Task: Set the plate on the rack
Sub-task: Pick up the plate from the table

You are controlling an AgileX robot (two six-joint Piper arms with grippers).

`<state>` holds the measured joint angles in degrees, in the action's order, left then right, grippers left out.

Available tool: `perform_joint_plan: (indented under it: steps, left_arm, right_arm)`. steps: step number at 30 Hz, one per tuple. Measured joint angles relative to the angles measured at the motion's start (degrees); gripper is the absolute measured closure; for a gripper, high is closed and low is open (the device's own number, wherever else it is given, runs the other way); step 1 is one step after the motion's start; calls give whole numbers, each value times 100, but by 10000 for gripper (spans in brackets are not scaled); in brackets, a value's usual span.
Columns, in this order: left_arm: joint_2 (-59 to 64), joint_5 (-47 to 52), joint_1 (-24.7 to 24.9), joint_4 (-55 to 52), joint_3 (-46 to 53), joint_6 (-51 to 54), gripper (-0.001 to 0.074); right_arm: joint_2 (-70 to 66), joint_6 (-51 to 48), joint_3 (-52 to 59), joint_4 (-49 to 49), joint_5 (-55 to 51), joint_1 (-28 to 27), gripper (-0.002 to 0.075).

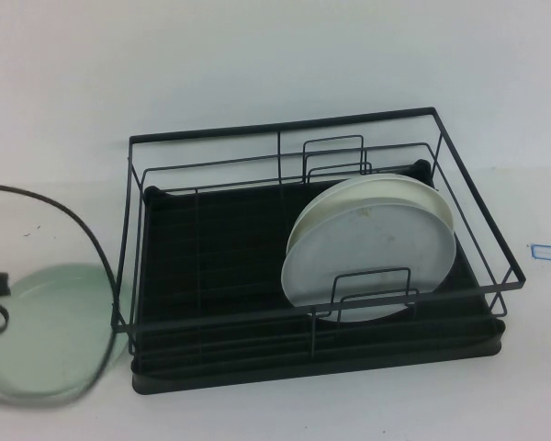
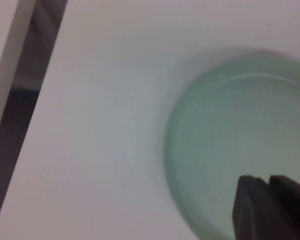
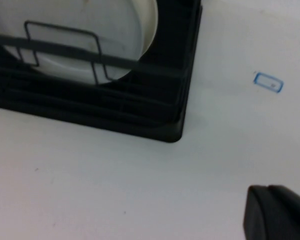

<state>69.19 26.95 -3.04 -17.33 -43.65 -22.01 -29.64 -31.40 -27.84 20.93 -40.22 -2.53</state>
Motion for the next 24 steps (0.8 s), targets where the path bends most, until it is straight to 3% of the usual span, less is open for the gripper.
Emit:
perform_joint_plan:
  steps: [4,9,13,24]
  left_arm:
    - [748,-101,-606,241,-191,176,629]
    - [1381,153,-1118,1584,-432,2031,514]
    - [1769,178,-1223,2438,-591,3016,438]
    - [2690,-105,-1223,2255,-976,2990,416]
  right_arm:
    - [0,-76,0,238,-489,0,708]
    - [0,-465,212,827,-645,0,708]
    - [0,-827,472,1160,-624,0,708]
    - [0,-960,553,1287,-562,0,708]
